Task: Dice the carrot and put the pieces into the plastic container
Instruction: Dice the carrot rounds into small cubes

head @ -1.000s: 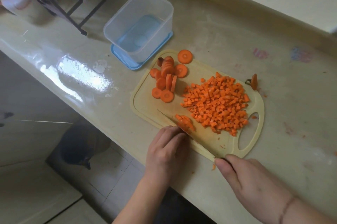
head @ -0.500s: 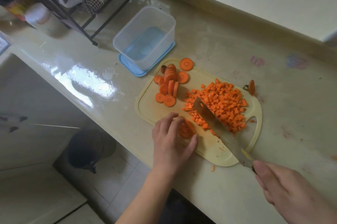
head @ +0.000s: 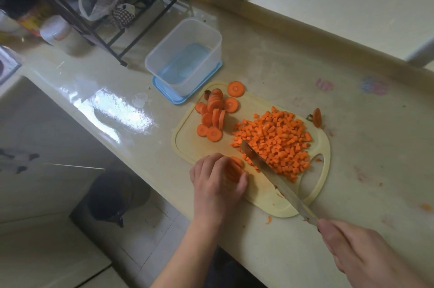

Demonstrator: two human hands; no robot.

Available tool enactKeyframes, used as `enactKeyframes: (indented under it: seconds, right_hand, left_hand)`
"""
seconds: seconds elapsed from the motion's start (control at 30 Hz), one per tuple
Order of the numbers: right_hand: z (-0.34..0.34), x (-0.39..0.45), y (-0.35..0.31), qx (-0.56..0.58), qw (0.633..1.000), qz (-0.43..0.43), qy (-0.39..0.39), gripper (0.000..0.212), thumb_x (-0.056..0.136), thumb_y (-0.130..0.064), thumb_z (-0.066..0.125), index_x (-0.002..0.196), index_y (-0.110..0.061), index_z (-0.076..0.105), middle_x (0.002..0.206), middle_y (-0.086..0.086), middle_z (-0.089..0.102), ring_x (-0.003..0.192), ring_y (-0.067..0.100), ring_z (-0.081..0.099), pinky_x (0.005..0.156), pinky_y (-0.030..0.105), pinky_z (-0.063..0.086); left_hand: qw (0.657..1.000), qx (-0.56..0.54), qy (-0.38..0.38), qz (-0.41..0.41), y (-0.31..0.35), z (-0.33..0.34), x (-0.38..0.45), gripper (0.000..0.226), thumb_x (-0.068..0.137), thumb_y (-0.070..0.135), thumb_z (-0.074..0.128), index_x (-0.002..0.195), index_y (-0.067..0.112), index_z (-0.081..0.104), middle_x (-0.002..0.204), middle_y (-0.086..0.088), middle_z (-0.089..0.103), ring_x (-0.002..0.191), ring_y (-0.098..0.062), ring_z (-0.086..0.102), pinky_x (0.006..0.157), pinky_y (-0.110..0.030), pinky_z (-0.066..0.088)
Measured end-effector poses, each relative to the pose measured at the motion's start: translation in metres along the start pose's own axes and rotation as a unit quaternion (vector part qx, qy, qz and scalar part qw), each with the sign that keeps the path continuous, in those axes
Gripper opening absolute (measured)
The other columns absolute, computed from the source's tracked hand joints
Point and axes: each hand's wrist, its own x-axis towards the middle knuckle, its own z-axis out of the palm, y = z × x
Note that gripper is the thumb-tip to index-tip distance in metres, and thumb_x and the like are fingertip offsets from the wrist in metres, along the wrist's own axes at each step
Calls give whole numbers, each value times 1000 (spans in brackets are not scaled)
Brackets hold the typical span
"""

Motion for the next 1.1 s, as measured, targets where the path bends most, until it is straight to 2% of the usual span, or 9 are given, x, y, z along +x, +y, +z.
enactKeyframes:
  seconds: [0.07, 0.13, 0.47, 0.67, 0.93, 1.1]
  right_hand:
    - [0, 2, 1, -5, 1000, 2, 5, 83, 55, -98, 14, 70, -25, 51, 49, 1, 48, 46, 8, 45, 49, 20, 35]
    - [-1, 3, 2, -3, 1000, 3, 8, 85, 51, -101, 12, 71, -29, 53, 49, 0, 50, 47, 9, 46, 49, 21, 36]
    - [2, 4, 3, -11, 1000, -15, 7, 53, 75, -72, 35, 70, -21, 49, 45, -1, 44, 44, 7, 42, 48, 24, 36]
    - [0, 4, 6, -18, 1000, -3, 1, 90, 53, -100, 13, 70, -19, 47, 47, 1, 45, 45, 7, 43, 47, 21, 34]
    - [3, 5, 5, -27, 999, -18, 9, 87, 50, -102, 10, 68, -27, 50, 47, -1, 49, 47, 8, 47, 48, 19, 35]
    - [4, 5, 4, -33, 999, -22, 12, 85, 50, -102, 10, 66, -28, 50, 47, -2, 48, 47, 9, 47, 48, 18, 35]
  left_hand:
    - [1000, 3, 1, -8, 1, 0, 0, 41, 77, 42, 74, 101, 8, 72, 106, -5, 66, 105, -22, 56, 93, -39, 39]
    - [1000, 6, 1, -18, 0, -1, -2, 43, 78, 44, 73, 102, 9, 72, 107, -4, 66, 106, -22, 55, 93, -38, 37]
    - [999, 2, -6, -37, 5, -2, 5, 42, 77, 48, 71, 99, 13, 72, 103, 0, 68, 103, -19, 55, 89, -34, 32]
    - [999, 14, -15, -32, 2, -5, 2, 44, 76, 49, 72, 100, 12, 72, 104, -1, 67, 103, -21, 56, 91, -35, 30]
    - [999, -17, -34, -38, -3, -9, 1, 43, 77, 51, 72, 104, 17, 71, 108, 5, 64, 106, -17, 54, 90, -36, 33]
    - [998, -46, -24, -27, -5, -8, 2, 36, 79, 48, 73, 102, 22, 69, 110, 8, 62, 106, -15, 53, 90, -32, 30]
